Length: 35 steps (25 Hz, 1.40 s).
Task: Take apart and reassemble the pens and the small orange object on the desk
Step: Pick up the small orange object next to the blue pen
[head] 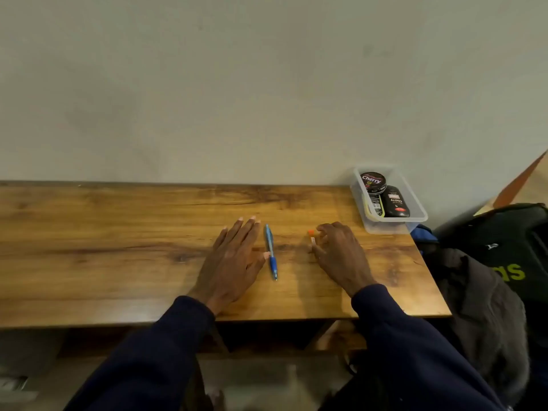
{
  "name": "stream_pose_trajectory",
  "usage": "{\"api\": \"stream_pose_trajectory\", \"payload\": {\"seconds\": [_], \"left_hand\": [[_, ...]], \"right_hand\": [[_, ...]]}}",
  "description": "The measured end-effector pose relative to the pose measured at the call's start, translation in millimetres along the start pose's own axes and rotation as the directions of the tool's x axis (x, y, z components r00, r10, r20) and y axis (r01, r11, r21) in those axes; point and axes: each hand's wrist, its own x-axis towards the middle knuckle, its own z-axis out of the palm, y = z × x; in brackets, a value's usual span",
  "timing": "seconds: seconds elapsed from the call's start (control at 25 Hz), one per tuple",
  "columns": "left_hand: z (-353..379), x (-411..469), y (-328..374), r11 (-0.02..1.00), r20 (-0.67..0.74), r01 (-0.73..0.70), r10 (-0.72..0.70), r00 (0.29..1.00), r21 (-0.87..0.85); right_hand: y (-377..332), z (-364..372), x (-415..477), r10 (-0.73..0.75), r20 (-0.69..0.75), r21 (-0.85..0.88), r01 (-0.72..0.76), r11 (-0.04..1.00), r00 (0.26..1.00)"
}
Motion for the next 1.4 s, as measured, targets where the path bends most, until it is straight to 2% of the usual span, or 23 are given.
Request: {"api": "stream_pose_trajectory", "payload": {"seconds": [0.08, 0.2, 0.4, 0.72, 0.84, 1.0, 1.4], "left_hand": [[1, -5, -2, 0.999, -0.013, 0.036, -0.036, 0.999, -0.041], [7, -8, 5, 0.996, -0.015, 0.044, -0.045, 0.999, -0.076], [12, 0, 18, 1.000, -0.013, 0.002, -0.002, 1.000, -0.001], [17, 6, 21, 0.998, -0.048, -0.042, 0.040, 0.998, -0.041], [16, 7, 17, 0.994, -0.114, -0.059, 0.049, 0.992, -0.088], [11, 9, 15, 0.990, -0.148, -0.035, 0.014, 0.989, -0.139], [5, 4, 13, 0.991, -0.149, -0.003, -0.017, 0.989, -0.135]], "right_hand": [[-3, 3, -1, 0.032, -0.035, 0.054, -0.030, 0.998, 0.999], [-13, 10, -6, 0.023, -0.017, 0.045, -0.022, 0.999, 1.000], [-15, 14, -4, 0.032, -0.049, 0.119, -0.026, 0.993, 0.998], [-14, 20, 3, 0.093, -0.094, 0.217, -0.071, 0.974, 0.991], [-12, 21, 5, 0.097, -0.100, 0.236, -0.071, 0.969, 0.990], [-11, 21, 6, 0.101, -0.121, 0.242, -0.069, 0.968, 0.987], [-9, 23, -1, 0.073, -0.143, 0.199, -0.044, 0.979, 0.987]]}}
